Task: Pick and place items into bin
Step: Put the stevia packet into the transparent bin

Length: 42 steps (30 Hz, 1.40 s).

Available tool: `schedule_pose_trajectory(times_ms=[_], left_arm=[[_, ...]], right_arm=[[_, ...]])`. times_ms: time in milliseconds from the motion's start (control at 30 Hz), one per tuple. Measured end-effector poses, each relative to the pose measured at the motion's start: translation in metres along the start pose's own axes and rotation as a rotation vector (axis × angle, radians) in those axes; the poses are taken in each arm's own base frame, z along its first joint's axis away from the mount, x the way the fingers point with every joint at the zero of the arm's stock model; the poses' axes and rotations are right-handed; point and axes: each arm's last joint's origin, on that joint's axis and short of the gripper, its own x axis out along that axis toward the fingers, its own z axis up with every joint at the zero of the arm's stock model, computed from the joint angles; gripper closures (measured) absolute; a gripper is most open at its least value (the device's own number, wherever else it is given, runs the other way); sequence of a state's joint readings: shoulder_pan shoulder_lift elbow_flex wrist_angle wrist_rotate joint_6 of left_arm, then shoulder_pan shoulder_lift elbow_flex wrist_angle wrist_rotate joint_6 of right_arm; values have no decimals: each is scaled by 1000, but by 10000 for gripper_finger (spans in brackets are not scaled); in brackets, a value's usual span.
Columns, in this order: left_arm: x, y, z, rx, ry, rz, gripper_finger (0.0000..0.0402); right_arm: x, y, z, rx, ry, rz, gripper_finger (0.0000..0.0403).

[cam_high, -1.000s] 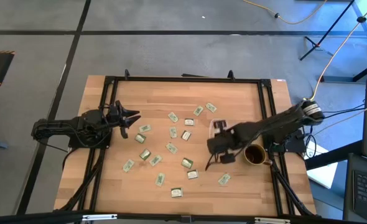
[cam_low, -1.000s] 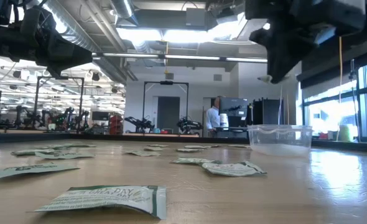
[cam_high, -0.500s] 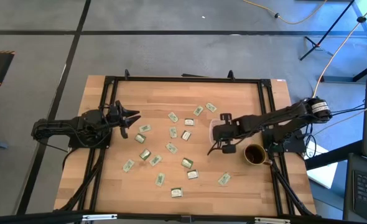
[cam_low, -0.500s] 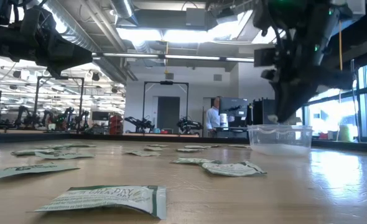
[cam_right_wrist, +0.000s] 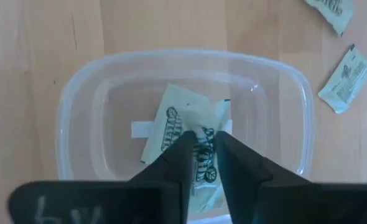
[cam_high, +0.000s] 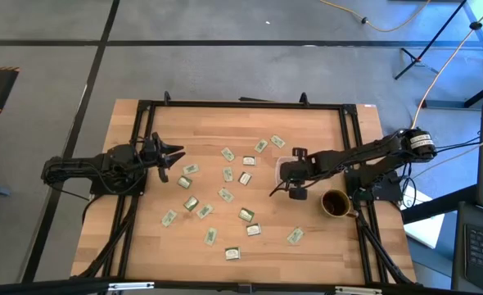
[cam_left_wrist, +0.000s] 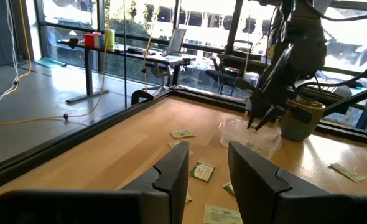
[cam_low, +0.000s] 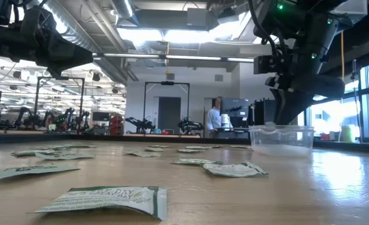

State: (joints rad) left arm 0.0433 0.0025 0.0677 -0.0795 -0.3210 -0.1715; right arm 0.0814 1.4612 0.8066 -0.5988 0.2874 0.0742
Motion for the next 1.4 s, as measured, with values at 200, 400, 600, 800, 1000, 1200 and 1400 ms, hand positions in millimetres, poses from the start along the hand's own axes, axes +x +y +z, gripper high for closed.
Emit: schedule_pose_trajectory(times_ms=[200,400,600,800,1000,1200,1400], left_arm=[[0,0,0,0,0,-1,295],[0,0,0,0,0,-1,295],[0,0,0,0,0,-1,295],[0,0,0,1,0,0,295],[0,0,0,0,0,0,295],[0,0,0,0,0,0,295],[0,0,0,0,0,0,295]], right_arm=[[-1,0,0,30,-3,2,271],[-35,14,21,-74,-136,132,248],[-73,51,30,-273,-265,336,247],[-81,90,18,-325,-244,404,247],[-70,127,7,-337,-180,410,247],[-44,149,0,-347,-75,382,247],[-24,165,-4,-378,-39,376,247]])
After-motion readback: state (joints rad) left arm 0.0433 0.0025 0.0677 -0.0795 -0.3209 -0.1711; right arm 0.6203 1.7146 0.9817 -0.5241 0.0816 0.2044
